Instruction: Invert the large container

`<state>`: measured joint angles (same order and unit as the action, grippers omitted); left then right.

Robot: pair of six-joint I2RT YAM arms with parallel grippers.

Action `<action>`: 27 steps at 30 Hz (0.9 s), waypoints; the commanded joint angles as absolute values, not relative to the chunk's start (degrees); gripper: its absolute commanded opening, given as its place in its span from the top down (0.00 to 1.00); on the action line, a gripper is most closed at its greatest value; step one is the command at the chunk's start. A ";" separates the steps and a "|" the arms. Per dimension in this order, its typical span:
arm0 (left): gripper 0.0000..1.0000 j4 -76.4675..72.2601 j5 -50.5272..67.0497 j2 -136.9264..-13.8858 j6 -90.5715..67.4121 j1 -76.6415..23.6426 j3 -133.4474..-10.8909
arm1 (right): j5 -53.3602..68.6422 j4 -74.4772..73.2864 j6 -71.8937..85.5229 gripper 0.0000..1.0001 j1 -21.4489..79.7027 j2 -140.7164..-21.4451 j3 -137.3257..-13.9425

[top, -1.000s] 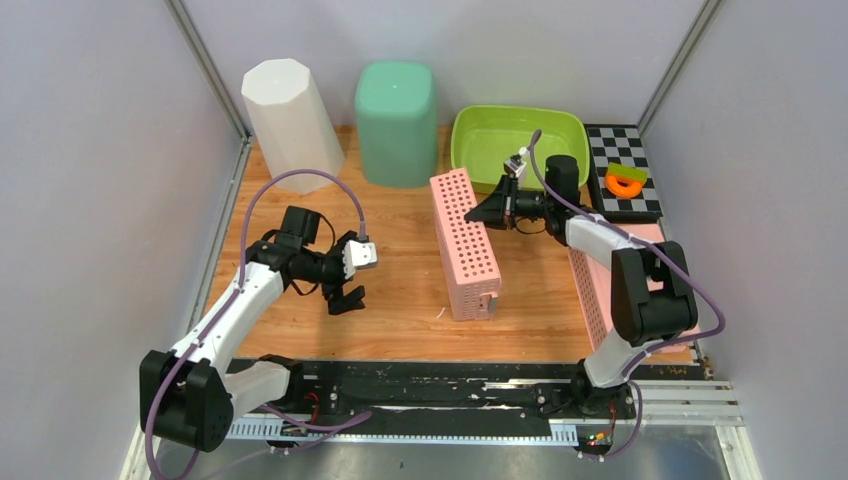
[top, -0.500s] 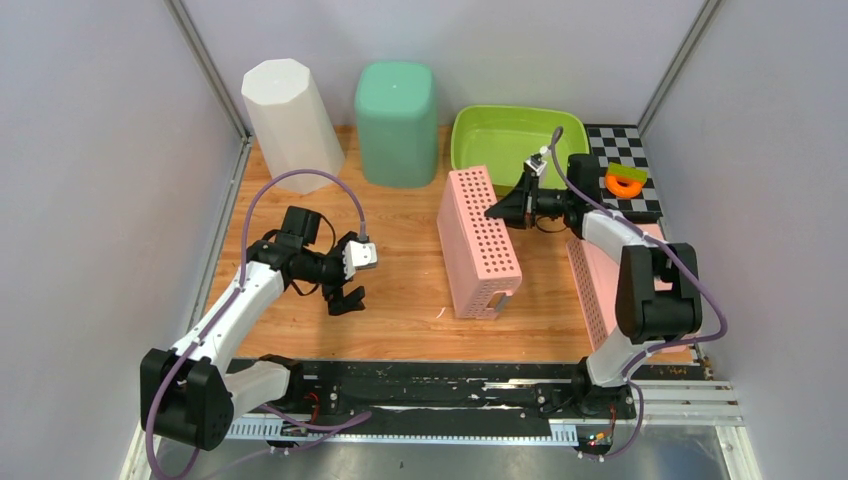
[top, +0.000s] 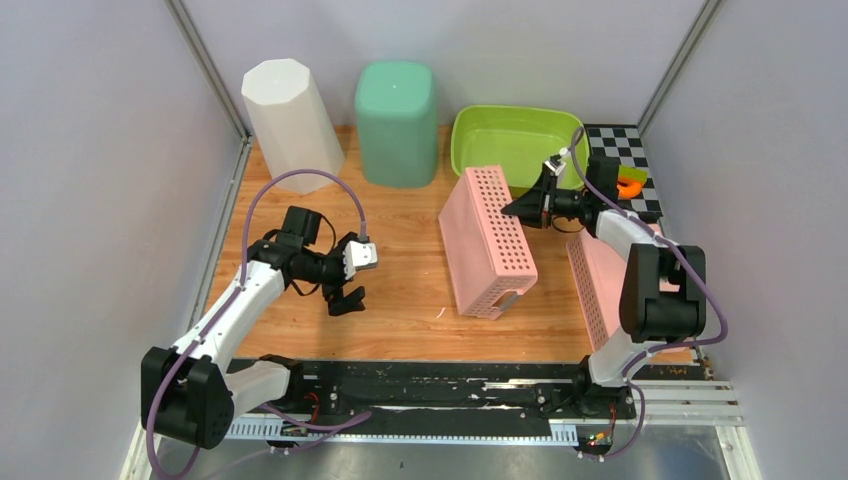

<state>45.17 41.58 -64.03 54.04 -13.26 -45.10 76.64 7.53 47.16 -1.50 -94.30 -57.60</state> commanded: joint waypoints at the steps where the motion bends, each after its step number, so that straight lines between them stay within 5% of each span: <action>1: 0.00 45.73 42.82 -64.26 54.57 -12.83 -46.65 | 74.01 3.53 43.89 0.68 -3.62 -93.88 -58.61; 27: 0.00 45.79 42.89 -64.82 54.67 -12.83 -46.75 | 75.23 0.21 43.11 0.50 -7.00 -93.79 -61.85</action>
<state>45.21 41.60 -64.36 54.04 -13.26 -45.39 74.78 1.26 42.57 -5.61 -94.28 -59.66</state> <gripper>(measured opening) 0.999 0.489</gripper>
